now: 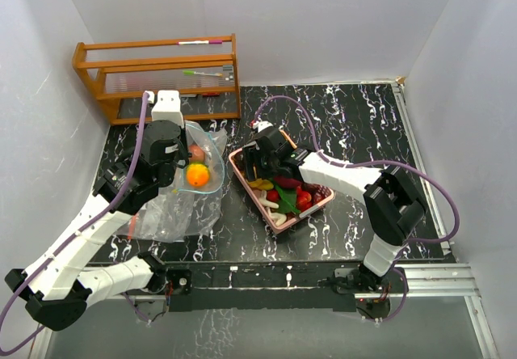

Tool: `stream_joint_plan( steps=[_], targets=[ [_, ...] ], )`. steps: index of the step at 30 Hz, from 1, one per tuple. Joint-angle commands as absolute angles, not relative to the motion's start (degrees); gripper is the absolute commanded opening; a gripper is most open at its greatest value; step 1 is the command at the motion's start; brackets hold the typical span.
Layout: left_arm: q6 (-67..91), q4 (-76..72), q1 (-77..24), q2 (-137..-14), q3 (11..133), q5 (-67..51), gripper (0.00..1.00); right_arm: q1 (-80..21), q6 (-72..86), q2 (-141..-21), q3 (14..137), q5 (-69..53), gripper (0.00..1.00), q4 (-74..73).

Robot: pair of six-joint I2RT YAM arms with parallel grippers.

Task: Place the food in the zip-top bag and seal the zipper
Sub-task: Pick up the fake fruit from the bin.

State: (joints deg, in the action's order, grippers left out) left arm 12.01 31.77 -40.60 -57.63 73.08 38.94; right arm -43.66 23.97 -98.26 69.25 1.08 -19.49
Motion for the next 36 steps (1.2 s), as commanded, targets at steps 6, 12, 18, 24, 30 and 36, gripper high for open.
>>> stream_joint_plan(
  steps=[6, 12, 18, 24, 30, 36],
  targets=[
    [12.11, 31.36, -40.25, -56.48, 73.04, 39.33, 0.0, -43.23, 23.45, -95.45, 70.33, 3.56, 0.41, -18.47],
    [12.35, 31.37, -40.25, -56.48, 73.02, 39.18, 0.0, -43.18, 22.36, -91.23, 71.7, 4.44, 0.39, -18.63],
    [12.64, 31.42, -40.25, -56.93, 72.91, 38.96, 0.0, -43.21, 20.66, -86.39, 73.96, 3.69, 0.39, -21.42],
    [13.31, 30.91, -40.25, -58.6, 72.27, 38.26, 0.0, -43.21, 18.14, -79.08, 74.69, 3.21, 0.39, -24.3],
    [14.22, 29.38, -40.25, -61.22, 72.17, 36.61, 0.0, -43.21, 15.37, -72.38, 76.72, -2.26, 0.38, -24.35],
    [15.11, 28.0, -40.23, -65.19, 72.06, 33.87, 0.0, -43.3, 13.6, -69.96, 75.84, -13.58, 0.37, -17.64]
  ],
)
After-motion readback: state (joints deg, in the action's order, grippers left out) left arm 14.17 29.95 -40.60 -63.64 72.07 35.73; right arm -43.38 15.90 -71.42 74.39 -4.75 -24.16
